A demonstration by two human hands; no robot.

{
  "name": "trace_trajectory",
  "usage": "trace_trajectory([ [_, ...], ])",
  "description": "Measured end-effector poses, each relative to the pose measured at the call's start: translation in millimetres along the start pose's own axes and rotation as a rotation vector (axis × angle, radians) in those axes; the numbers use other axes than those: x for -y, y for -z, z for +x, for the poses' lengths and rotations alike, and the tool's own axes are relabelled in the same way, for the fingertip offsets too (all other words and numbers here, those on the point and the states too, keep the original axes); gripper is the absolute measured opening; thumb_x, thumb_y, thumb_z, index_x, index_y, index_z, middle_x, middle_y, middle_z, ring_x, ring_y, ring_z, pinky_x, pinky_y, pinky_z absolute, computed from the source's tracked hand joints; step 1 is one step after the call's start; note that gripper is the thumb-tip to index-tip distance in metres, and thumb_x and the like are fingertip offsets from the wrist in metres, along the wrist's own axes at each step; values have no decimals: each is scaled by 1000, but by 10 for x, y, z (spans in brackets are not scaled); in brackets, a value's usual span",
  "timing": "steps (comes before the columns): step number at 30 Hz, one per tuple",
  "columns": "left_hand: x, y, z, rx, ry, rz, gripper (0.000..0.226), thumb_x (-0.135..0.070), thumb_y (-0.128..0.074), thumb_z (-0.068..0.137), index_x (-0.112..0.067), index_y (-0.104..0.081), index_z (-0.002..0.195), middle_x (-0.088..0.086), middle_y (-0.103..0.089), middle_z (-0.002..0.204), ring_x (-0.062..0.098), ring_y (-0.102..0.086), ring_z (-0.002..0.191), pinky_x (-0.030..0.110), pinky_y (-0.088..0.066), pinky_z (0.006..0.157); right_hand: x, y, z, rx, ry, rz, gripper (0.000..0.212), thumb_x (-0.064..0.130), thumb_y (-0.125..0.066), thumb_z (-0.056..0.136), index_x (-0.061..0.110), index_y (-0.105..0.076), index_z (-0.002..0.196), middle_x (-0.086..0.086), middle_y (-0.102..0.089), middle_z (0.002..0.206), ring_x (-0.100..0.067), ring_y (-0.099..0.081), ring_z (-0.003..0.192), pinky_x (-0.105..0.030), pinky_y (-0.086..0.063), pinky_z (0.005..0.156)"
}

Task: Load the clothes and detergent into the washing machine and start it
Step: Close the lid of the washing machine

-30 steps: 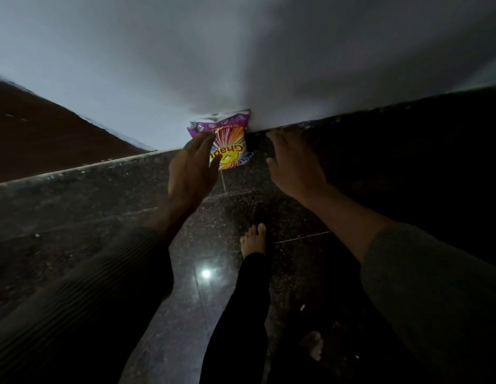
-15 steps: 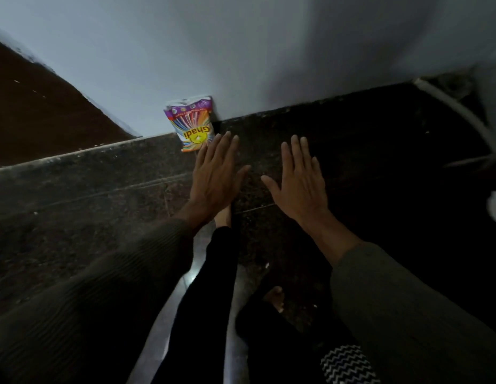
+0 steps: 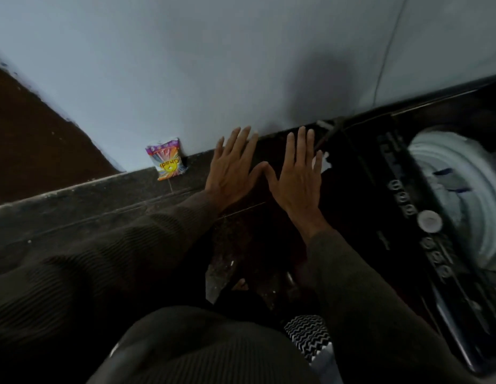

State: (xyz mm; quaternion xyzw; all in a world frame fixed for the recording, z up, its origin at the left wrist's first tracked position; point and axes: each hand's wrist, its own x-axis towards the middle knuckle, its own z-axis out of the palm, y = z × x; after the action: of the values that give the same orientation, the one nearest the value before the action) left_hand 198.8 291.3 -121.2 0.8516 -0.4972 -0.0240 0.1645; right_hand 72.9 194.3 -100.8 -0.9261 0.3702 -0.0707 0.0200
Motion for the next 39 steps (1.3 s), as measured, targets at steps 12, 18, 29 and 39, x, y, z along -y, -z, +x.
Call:
trace_trajectory([
  [12,-1438,812,901,-91,-429,-37,71,-57,-23,98,-14,-27,154,10,-23,162,29,-17,151,54,-17,121,-1129,1180,-105,-237,-224,-181,81,63,-29,98,5,-17,154,-15,-9,163,-28,0,152,-53,-16,119],
  [18,-2130,682,1573,-96,-676,-66,66,-54,-37,96,-12,-38,148,13,-37,155,34,-33,143,58,-30,113,-1785,1446,-139,-259,-444,-200,82,63,-30,97,7,-16,155,-15,-7,164,-27,2,152,-56,-20,118],
  [29,-3519,618,2248,-73,-1070,-158,70,-56,-33,96,-13,-31,152,12,-30,159,31,-25,147,56,-21,116,-2865,1890,-516,-230,-874,-308,83,66,-24,95,9,-17,155,-16,-8,163,-28,-2,152,-55,-21,118],
  [39,-5013,490,2639,-99,-1105,-191,69,-54,-31,93,-12,-40,147,14,-39,154,33,-33,144,61,-26,114,-4149,2372,-553,-210,-966,-302,83,67,-20,94,12,-8,156,-14,4,164,-28,7,151,-55,-13,120],
])
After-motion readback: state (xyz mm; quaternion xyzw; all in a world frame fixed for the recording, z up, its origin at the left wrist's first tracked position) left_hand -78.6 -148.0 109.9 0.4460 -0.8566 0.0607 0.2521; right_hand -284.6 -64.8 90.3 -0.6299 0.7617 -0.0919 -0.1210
